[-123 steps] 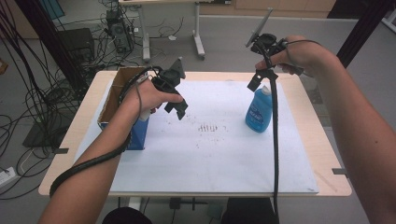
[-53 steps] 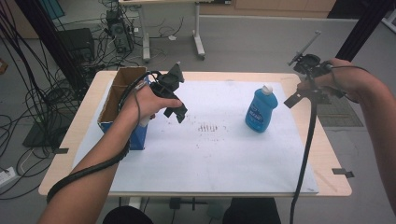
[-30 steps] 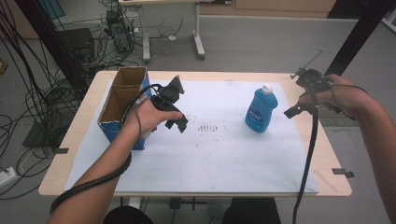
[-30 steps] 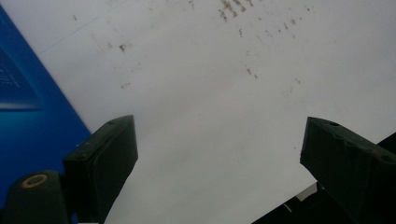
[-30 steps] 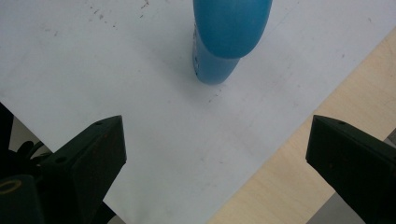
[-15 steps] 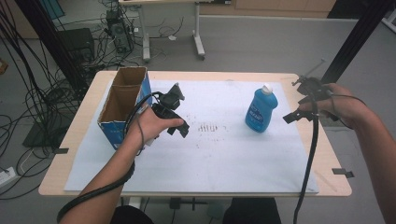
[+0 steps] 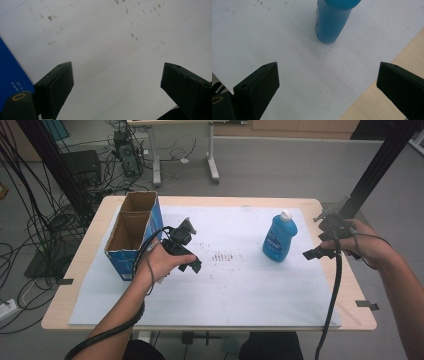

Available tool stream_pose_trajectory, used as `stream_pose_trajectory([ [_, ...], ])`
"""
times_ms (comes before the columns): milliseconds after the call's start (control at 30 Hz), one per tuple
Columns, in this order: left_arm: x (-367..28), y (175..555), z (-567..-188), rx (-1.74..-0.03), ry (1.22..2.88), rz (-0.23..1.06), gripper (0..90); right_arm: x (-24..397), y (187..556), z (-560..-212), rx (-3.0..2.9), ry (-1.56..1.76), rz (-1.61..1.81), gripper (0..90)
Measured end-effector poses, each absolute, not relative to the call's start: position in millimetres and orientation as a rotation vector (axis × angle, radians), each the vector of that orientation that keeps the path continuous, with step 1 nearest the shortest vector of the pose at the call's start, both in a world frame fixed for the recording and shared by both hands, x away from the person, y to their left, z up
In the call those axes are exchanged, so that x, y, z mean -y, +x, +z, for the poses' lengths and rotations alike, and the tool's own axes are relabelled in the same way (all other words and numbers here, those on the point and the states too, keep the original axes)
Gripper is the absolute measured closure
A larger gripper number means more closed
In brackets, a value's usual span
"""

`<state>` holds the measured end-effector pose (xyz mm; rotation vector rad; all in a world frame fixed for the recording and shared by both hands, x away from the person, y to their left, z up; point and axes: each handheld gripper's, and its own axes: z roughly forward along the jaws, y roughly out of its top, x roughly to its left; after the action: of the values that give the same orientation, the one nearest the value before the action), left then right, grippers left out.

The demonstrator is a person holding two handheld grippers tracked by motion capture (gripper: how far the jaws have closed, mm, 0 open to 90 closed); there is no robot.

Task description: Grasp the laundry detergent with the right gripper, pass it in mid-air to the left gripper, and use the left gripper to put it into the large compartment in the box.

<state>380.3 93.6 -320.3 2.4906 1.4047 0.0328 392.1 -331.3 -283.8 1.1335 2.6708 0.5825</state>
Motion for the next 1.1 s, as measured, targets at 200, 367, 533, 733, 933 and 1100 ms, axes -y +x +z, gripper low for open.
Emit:
stream_pose_trajectory([
  [200, -94, 380, -327, -1.419, 2.509, 0.023, 11.6, 335, 389, -301, -2.675, 1.151, 0.605, 4.3],
  [367, -96, 381, -329, -1.432, 2.518, 0.019, 11.7, 339, 388, -313, -2.666, 1.156, 0.641, 4.2],
  [533, -95, 381, -329, -1.433, 2.528, 0.02, 11.7, 344, 389, -323, -2.646, 1.175, 0.672, 4.1],
  [733, -96, 381, -331, -1.433, 2.547, 0.014, 11.7, 345, 390, -333, -2.627, 1.182, 0.703, 4.0],
  [933, -96, 380, -336, -1.442, 2.557, 0.0, 11.7, 345, 389, -343, -2.602, 1.181, 0.751, 4.2],
  [1100, -98, 380, -340, -1.446, 2.563, -0.003, 11.7, 344, 387, -349, -2.582, 1.186, 0.794, 4.2],
])
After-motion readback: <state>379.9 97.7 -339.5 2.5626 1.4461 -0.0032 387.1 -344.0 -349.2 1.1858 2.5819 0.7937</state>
